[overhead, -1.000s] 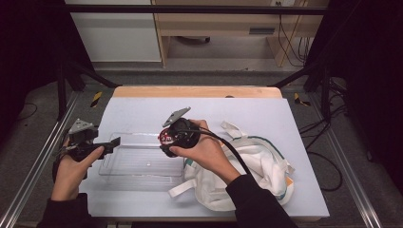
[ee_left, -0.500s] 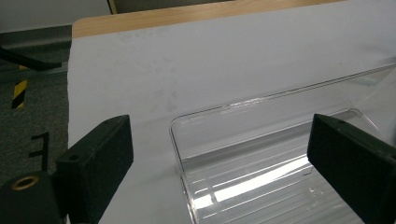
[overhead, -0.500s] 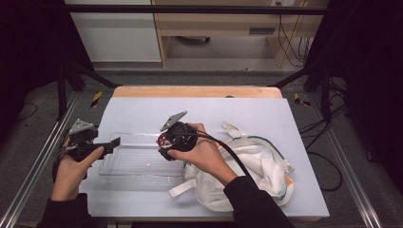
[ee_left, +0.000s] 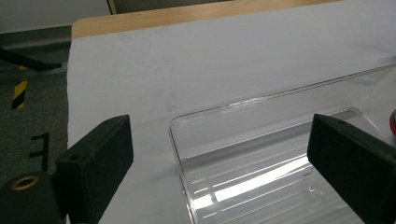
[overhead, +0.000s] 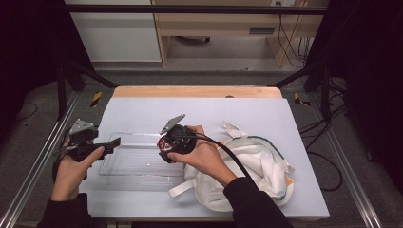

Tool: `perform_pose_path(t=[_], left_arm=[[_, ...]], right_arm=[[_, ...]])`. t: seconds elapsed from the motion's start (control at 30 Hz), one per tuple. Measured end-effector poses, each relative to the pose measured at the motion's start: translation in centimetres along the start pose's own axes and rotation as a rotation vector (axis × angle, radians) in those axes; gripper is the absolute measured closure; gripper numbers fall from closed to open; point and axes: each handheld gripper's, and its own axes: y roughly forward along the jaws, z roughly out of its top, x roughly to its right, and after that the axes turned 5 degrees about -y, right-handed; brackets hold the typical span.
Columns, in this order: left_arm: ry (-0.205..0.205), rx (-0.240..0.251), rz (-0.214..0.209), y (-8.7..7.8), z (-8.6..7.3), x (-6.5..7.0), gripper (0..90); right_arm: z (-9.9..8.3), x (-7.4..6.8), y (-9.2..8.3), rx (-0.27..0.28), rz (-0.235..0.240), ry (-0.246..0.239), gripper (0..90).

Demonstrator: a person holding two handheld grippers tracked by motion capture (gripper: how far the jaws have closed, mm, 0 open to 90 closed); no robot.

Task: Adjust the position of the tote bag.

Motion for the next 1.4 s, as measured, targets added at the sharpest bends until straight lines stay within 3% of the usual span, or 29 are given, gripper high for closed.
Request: perform_pose_path(t=[1.4], left_arm=[[0.007, -0.007, 0.0, 0.1, 0.0, 0.1, 7.3]], right_arm=[[-1.5, -0.4, 1.4, -0.056, 0.004, -0.03, 25.5]])
